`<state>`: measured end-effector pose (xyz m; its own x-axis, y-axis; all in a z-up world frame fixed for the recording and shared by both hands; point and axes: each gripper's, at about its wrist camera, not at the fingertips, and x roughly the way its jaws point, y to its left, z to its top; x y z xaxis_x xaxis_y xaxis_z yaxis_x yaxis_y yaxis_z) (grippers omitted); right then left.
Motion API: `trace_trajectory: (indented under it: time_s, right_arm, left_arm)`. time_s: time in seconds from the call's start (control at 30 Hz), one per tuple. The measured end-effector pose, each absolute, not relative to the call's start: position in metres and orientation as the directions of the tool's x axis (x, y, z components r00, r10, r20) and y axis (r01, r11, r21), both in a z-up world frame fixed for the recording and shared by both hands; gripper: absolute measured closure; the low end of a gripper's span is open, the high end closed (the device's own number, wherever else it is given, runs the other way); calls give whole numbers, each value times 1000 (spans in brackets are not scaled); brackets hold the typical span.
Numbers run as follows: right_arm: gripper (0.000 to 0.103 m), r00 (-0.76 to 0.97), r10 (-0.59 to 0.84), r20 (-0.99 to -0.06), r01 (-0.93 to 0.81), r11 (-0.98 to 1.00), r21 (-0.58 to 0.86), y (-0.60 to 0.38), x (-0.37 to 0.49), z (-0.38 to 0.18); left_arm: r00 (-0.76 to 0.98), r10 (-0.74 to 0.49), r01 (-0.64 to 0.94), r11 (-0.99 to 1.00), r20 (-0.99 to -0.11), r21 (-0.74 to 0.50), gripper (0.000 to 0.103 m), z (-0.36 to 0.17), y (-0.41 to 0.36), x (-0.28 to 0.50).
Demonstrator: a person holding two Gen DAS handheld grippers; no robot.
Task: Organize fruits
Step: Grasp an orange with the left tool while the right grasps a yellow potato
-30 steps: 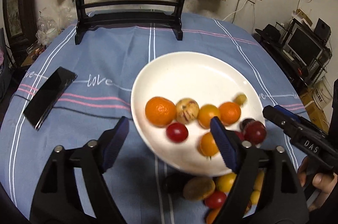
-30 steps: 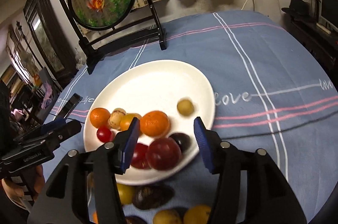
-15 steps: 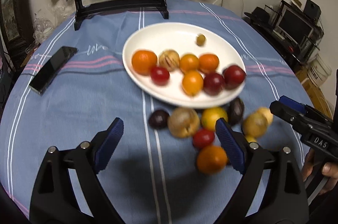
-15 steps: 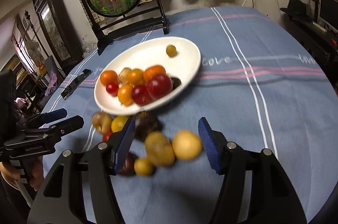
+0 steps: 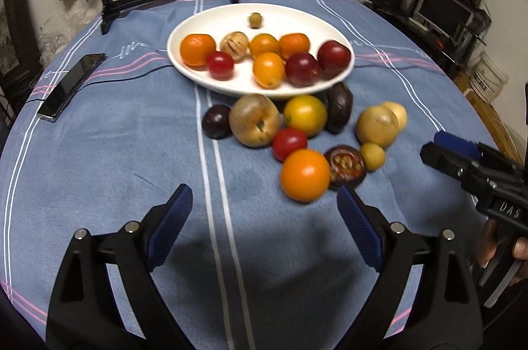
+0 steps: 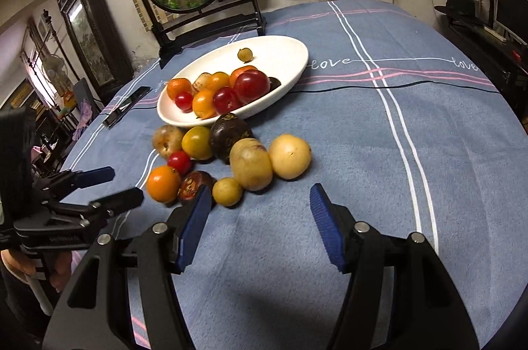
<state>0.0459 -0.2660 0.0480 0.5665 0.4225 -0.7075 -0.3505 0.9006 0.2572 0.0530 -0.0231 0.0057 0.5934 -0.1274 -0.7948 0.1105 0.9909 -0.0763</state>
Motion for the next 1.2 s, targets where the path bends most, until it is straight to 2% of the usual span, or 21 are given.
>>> trace_trajectory:
  time_s: [0.4,0.47,0.57,0.73,0.87,0.9,0.93,1.2]
  right_arm:
    - [40,551,440,-709,-363,891,271,-266,43,43]
    - [40,549,444,-708,-358,891,280,-267,43,42]
    - [40,547,450,-706,-358,888,289,-270,43,40]
    - [40,536,458,-709,-364,883,295,-270,44,39]
    - [40,531,462,-711,-371,881,295,-267,44,38]
    - [40,529,462,-711,-374,880,293,-267,44,39]
    - [40,528,462,-712,-378,879,290,-266,44,39]
    - [40,519,408,-751,-381,897,224,-256,45,33]
  left_arm:
    - [548,-112,144,989,-829,-39,14,-21,-33,65]
    - [535,-113,146,988,-837,-40,22,-24,-34,70]
    - [536,-119,153,987,-836,-42,29,-26,-36,74]
    - [536,-114,167,986,-837,-27,37,-25,-44,81]
    - [539,-133,188,981,-832,-35,52,-23,-50,88]
    - [543,-140,197,980,-828,-36,62,-22,-51,87]
    - [545,-148,215,976,-825,-33,65,-21,-54,86]
    - [540,-157,204,977,-827,-52,66,-18,-43,71]
